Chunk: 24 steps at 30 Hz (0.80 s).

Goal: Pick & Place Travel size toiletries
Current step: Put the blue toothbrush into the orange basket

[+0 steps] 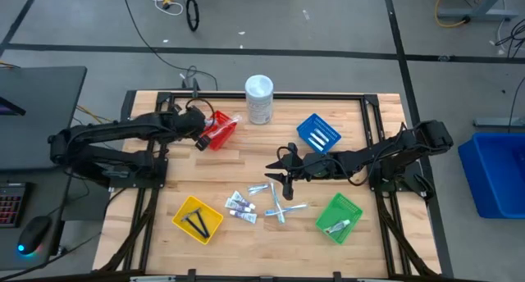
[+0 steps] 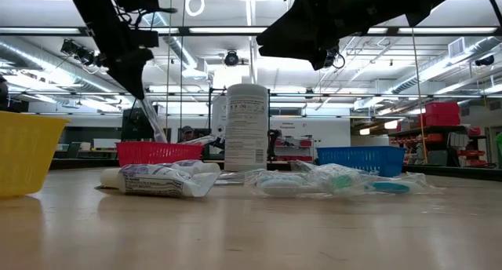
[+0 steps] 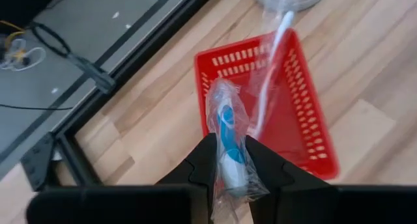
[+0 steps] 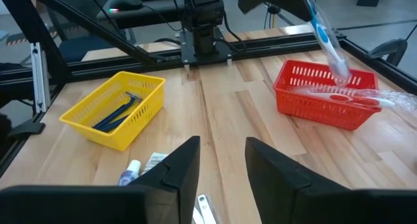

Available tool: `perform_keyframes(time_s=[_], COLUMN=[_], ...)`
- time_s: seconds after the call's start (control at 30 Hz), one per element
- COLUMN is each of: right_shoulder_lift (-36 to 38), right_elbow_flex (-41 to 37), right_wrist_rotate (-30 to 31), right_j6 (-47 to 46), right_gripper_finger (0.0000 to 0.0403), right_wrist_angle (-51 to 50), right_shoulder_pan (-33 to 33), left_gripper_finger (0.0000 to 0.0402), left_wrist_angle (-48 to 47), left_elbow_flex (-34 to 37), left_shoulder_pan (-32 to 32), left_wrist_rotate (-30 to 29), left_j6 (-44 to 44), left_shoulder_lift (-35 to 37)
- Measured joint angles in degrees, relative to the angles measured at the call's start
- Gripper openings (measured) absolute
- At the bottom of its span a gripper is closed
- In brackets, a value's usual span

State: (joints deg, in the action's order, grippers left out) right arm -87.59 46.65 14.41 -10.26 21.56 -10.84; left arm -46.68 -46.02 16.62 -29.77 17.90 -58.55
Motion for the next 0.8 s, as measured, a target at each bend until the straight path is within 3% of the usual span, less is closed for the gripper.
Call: perform_keyframes(time_s=[0.43, 0.8], right_shoulder_lift=[0.00, 0.00], right_elbow_flex=[0.00, 0.00], right_wrist_rotate=[0.00, 0.00], right_j6=[0.00, 0.00], right_gripper_finger=[0.0117, 0.0108], right_wrist_angle=[-0.55, -0.81], right_shoulder_pan=[0.01, 0.01], left_gripper_finger=[0.0068, 0.0067], left_wrist_angle=[3.30, 6.35], left_elbow_flex=[0.02, 0.04], left_shoulder_pan=[-0.02, 1.22], left_wrist_rotate=[-1.49, -0.62], left_j6=[0.14, -0.12], left_shoulder_lift=[-6.25, -6.24])
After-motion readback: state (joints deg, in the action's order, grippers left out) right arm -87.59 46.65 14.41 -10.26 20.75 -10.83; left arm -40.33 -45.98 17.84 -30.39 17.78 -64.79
